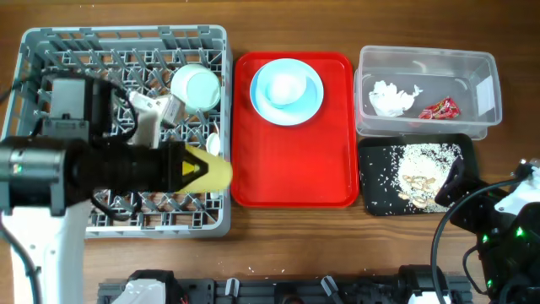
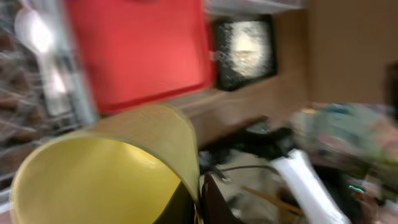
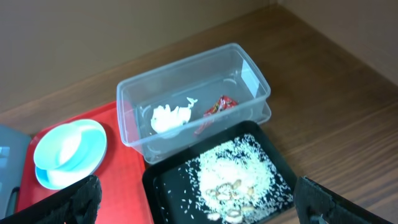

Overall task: Sort waste into correct bins and load items into the dishwasher rack
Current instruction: 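Carry the yellow cup into the rack and release it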

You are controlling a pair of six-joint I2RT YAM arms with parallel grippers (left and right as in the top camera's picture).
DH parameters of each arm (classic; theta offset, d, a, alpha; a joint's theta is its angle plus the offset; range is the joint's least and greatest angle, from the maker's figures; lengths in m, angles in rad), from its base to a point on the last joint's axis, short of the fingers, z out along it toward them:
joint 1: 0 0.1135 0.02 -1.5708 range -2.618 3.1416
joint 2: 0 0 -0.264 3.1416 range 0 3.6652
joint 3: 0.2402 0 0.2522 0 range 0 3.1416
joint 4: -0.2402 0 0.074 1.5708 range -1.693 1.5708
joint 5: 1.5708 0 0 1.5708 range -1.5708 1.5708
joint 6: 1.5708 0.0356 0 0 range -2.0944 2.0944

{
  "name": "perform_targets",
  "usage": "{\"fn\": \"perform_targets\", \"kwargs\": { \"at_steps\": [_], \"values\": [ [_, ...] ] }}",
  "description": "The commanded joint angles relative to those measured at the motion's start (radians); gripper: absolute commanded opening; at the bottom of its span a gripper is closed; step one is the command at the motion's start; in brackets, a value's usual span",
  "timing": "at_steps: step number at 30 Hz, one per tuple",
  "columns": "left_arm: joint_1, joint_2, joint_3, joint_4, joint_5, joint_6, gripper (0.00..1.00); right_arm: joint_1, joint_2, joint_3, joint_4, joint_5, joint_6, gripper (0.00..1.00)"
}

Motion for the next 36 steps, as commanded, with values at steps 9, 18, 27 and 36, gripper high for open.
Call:
{"fn": "perform_targets", "kwargs": {
  "at_steps": [9,18,27,36],
  "values": [
    [0.472,0.589,-0.556,0.029,0.454,0.77,0.04,0.001,-0.002,-0.003,0.0,-0.005,-0.006,1.0],
    [0.632,0.665,-0.561,0.07,0.451,0.762,1.0,0.001,-0.002,-0.003,0.001,-0.005,-0.006,1.0],
    [0.715,0.503,-0.466,-0.016,0.476,0.655,1.0,0.001,-0.002,-0.003,0.0,-0.005,-0.006,1.0],
    [0.705,0.214,-0.368,-0.005,0.404,0.465,1.0,0.001,-0.002,-0.003,0.001,-0.005,-0.006,1.0]
  ]
}}
